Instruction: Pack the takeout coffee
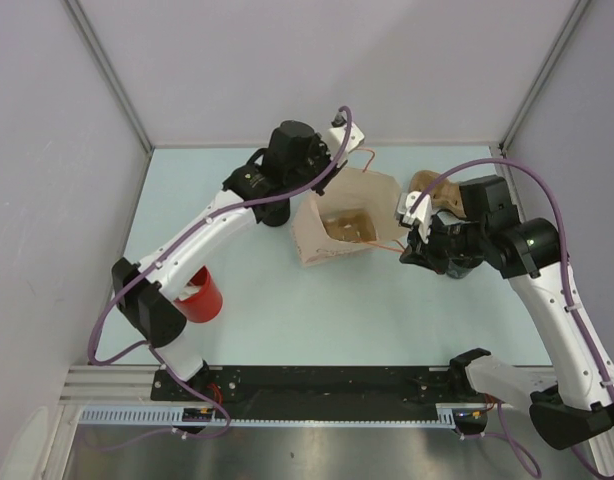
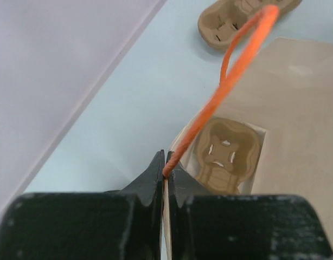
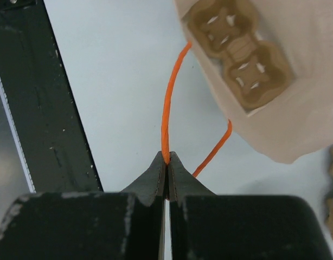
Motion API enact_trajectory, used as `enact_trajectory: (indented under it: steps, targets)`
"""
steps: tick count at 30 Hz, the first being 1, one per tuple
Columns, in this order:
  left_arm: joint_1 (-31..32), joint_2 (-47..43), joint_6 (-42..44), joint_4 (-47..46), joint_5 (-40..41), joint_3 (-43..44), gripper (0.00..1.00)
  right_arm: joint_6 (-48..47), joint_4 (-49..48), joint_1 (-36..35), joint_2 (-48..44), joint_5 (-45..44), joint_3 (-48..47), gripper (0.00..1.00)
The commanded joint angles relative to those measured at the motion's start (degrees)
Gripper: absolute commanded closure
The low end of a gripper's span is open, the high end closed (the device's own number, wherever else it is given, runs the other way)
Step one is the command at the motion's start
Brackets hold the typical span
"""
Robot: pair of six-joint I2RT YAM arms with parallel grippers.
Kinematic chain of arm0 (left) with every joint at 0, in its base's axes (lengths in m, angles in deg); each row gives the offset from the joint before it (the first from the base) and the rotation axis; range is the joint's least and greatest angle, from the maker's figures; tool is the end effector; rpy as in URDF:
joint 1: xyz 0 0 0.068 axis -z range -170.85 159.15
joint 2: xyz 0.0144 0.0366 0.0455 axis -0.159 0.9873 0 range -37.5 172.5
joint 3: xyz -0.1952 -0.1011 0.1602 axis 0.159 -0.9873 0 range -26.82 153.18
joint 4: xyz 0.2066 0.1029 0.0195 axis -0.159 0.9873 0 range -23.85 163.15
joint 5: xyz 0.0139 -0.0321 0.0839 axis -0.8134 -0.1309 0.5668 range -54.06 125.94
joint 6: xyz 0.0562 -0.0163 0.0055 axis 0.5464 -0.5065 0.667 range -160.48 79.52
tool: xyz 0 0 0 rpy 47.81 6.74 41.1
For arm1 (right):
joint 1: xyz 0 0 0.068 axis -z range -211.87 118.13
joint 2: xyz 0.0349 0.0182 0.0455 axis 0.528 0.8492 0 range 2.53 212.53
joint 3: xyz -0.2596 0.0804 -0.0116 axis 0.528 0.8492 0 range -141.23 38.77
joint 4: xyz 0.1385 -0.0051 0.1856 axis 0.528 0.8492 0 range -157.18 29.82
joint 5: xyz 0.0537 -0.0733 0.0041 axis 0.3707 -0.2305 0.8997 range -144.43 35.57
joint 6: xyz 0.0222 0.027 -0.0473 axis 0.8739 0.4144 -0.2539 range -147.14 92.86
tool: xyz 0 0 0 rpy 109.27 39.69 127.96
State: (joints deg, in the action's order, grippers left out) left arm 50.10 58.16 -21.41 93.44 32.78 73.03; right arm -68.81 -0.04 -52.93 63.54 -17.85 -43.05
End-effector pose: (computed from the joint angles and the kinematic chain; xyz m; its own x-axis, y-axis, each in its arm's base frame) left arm 0.2712 -0.2386 0.4050 -0.0539 0.4785 -0.8764 0.7516 0.5973 0.2799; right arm 0.1261 0.0757 0.3971 -0.0572 -0.5941 -0.8023 -0.9512 0.2766 -0.1370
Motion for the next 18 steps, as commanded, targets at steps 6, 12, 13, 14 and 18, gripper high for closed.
enact_trajectory:
  steps: [6, 12, 13, 14, 18]
  targets:
    - [2.03, -0.39, 4.4, -10.58, 8.08, 1.92, 0.98, -3.59, 5.73, -1.96, -1.78, 1.3, 1.75, 1.0]
    - [2.38, 0.15, 4.66, -13.4, 9.31, 0.09, 1.0, -3.59, 7.57, -3.9, -1.16, -0.53, 4.38, 1.0]
    - [3.16, 0.06, 4.75, -14.1, 11.22, -0.88, 1.0, -3.68, 7.92, -3.9, -1.16, -0.98, 5.09, 1.0]
    - [3.69, -0.29, 5.36, -15.15, 12.2, -3.06, 1.0, -3.77, 8.27, -3.99, -1.16, -1.24, 5.53, 1.0]
    - [5.81, -1.0, 8.52, -17.53, 16.51, -7.82, 1.0, -4.56, 10.29, -3.99, -1.69, -2.03, 9.04, 1.0]
